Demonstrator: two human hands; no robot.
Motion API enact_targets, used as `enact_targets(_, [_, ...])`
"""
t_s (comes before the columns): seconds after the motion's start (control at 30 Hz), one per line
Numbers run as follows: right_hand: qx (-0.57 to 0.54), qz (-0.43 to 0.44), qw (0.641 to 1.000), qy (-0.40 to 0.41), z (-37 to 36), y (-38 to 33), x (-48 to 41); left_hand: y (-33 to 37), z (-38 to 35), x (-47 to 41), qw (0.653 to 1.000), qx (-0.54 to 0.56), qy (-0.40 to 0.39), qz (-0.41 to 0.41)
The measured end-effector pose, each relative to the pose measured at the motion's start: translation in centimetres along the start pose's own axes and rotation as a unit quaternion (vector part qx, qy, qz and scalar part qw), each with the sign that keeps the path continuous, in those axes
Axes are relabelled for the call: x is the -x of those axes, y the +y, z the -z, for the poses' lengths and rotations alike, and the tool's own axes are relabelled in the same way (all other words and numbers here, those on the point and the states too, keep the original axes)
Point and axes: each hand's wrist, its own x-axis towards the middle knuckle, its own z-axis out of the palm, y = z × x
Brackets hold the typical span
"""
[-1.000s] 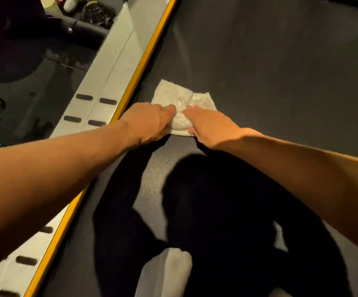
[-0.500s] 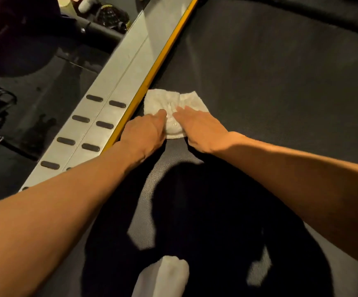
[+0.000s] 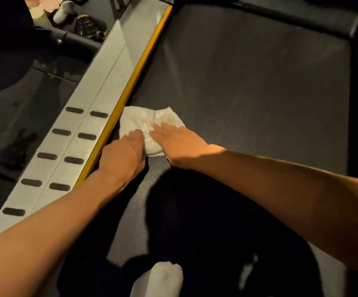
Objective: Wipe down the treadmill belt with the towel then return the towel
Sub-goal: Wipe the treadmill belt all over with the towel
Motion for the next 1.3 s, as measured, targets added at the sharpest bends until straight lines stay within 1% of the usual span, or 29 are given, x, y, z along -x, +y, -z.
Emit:
enact_targets(0.1, [-0.023, 0.006, 1.0, -0.015, -1.3, 0.6, 3.0, 1.9, 0.4, 2.3, 0.997, -0.023, -0.078, -0.011])
enact_targets(0.17, [0.015, 0.006, 1.0, -0.004, -1.2, 0.7, 3.5, 2.4, 0.4, 2.3, 0.994, -0.028, -0.099, -0.026])
enact_targets(0.23, [0.074, 0.001, 0.997, -0.01, -0.6, 1.2, 2.5, 2.6, 0.6, 1.5, 0.996, -0.031, -0.084, -0.029])
enact_targets(0.33, [0.077, -0.022, 0.997, 0.001, 0.1, 1.8, 1.8, 3.3, 0.9, 1.1, 0.997, -0.017, -0.065, -0.023])
enact_targets(0.37, [0.082, -0.021, 0.996, -0.003, -0.1, 1.8, 2.4, 3.7, 0.8, 1.5, 0.997, -0.026, -0.055, -0.042])
enact_targets(0.43, [0.071, -0.015, 0.997, -0.003, -1.3, 1.6, 4.9, 4.5, 0.2, 3.0, 0.991, -0.029, -0.027, -0.13])
enact_targets(0.47, [0.044, -0.015, 0.999, 0.008, -1.9, 1.6, 6.7, 4.9, 0.1, 4.0, 0.987, -0.004, -0.018, -0.16])
enact_targets(0.5, [0.016, -0.017, 0.999, 0.029, -2.5, 1.3, 8.5, 5.1, -0.4, 4.7, 0.986, 0.031, -0.02, -0.165])
enact_targets(0.53, [0.006, -0.02, 0.998, 0.058, -3.0, 1.2, 9.9, 5.2, -0.9, 5.1, 0.985, 0.065, -0.033, -0.158])
enact_targets(0.6, [0.026, -0.034, 0.993, 0.107, -3.9, 2.0, 11.2, 5.3, -2.0, 5.1, 0.983, 0.136, -0.053, -0.115])
enact_targets(0.63, [0.028, -0.05, 0.992, 0.113, -3.9, 2.5, 11.2, 5.7, -2.3, 4.7, 0.981, 0.161, -0.051, -0.093])
enact_targets(0.67, [0.032, -0.062, 0.992, 0.103, -3.5, 2.9, 11.0, 6.1, -2.5, 4.0, 0.981, 0.172, -0.048, -0.08])
enact_targets(0.7, [0.046, -0.079, 0.993, 0.081, -2.9, 3.4, 10.9, 6.7, -2.7, 3.2, 0.982, 0.166, -0.039, -0.08])
enact_targets(0.77, [0.068, -0.122, 0.989, 0.045, -2.7, 4.8, 11.3, 8.4, -2.5, 2.1, 0.982, 0.15, -0.042, -0.109])
enact_targets(0.8, [0.066, -0.127, 0.988, 0.056, -2.8, 5.2, 12.0, 9.2, -2.6, 2.0, 0.98, 0.144, -0.052, -0.125])
enact_targets(0.83, [0.065, -0.126, 0.987, 0.077, -3.0, 5.0, 13.0, 9.9, -2.8, 2.2, 0.98, 0.132, -0.054, -0.142])
enact_targets(0.9, [0.1, -0.129, 0.982, 0.093, -4.0, 4.5, 15.3, 10.9, -3.5, 3.3, 0.969, 0.107, -0.046, -0.22])
enact_targets(0.93, [0.132, -0.122, 0.98, 0.082, -4.5, 4.3, 16.4, 11.4, -3.7, 4.0, 0.96, 0.09, -0.065, -0.258])
enact_targets(0.97, [0.156, -0.106, 0.98, 0.061, -5.0, 4.1, 17.4, 11.5, -4.2, 4.3, 0.954, 0.06, -0.091, -0.278])
enact_targets(1.0, [0.17, -0.101, 0.979, 0.044, -4.9, 4.1, 18.2, 11.5, -4.6, 4.2, 0.952, 0.032, -0.085, -0.293])
enact_targets(1.03, [0.177, -0.108, 0.978, 0.038, -4.7, 4.6, 18.7, 11.8, -4.6, 3.9, 0.951, 0.024, -0.063, -0.301])
enact_targets(1.07, [0.174, -0.121, 0.976, 0.041, -4.3, 5.4, 18.9, 12.4, -4.2, 3.3, 0.955, 0.027, -0.05, -0.292])
enact_targets(1.2, [0.086, -0.197, 0.972, 0.091, -3.9, 8.4, 19.1, 16.2, -2.9, 0.4, 0.967, 0.063, -0.046, -0.242])
enact_targets(1.23, [0.073, -0.208, 0.97, 0.102, -4.2, 8.3, 19.5, 16.9, -2.7, 0.2, 0.965, 0.056, -0.047, -0.253])
enact_targets(1.3, [0.046, -0.232, 0.965, 0.113, -5.1, 7.0, 20.9, 17.2, -3.5, 1.3, 0.948, 0.035, -0.03, -0.315])
